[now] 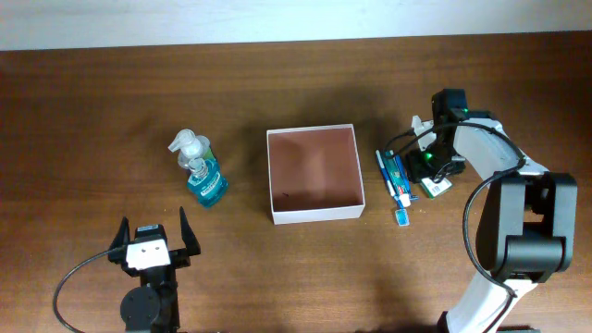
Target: Pack container
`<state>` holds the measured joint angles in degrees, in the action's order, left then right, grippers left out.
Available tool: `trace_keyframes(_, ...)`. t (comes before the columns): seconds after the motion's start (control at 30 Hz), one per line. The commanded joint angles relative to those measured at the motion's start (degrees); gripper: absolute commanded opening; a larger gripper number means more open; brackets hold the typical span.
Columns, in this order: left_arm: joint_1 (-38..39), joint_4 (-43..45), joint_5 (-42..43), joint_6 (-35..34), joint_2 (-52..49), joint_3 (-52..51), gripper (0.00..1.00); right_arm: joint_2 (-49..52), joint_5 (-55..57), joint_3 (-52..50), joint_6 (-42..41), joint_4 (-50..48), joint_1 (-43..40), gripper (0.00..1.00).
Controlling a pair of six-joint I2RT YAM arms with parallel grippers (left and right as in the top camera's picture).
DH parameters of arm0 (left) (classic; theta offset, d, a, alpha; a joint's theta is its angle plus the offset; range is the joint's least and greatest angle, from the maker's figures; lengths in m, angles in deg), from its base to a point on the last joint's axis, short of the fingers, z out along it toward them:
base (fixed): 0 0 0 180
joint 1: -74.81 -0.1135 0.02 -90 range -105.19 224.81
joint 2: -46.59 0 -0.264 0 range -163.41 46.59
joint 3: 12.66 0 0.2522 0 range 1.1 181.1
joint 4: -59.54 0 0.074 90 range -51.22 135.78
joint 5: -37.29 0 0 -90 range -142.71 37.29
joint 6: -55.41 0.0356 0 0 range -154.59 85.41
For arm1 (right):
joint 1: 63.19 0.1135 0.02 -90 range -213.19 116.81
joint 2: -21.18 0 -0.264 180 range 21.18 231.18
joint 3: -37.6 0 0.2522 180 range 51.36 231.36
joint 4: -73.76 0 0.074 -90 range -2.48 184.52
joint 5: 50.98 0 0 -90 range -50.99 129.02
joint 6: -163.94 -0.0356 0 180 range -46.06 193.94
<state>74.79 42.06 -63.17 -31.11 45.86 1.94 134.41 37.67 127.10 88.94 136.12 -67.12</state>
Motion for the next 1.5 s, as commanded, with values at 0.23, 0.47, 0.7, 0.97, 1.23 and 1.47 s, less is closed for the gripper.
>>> trace_keyframes(0.23,0.3,0.1,0.2,0.9,0.4,-0.3,0.99,0.8,2.0,0.8,-0.4,0.8,-1.4,0.64)
trace_keyframes(0.47,0.3,0.1,0.2,0.9,0.4,-0.3,0.99,0.8,0.2,0.8,-6.6,3.6,-5.4,0.60)
trace_keyframes(0.7,0.3,0.1,0.2,0.9,0.4,-0.3,0.99,0.8,-5.8,0.8,-11.5,4.7,-5.9,0.50)
trace_keyframes(0.97,0.3,0.1,0.2,0.9,0.4,-0.3,0.99,0.9,-1.2,0.8,-12.5,2.5,-5.9,0.72)
trace_keyframes(1.23,0.3,0.1,0.2,0.9,0.4,-0.3,0.99,0.9,-0.6,0.8,-12.3,1.1,-5.9,0.48)
trace_keyframes(1.47,0.3,0.1,0.2,0.9,0.4,-0.3,0.99,0.8,-0.6,1.4,-12.1,2.2,-5.8,0.25)
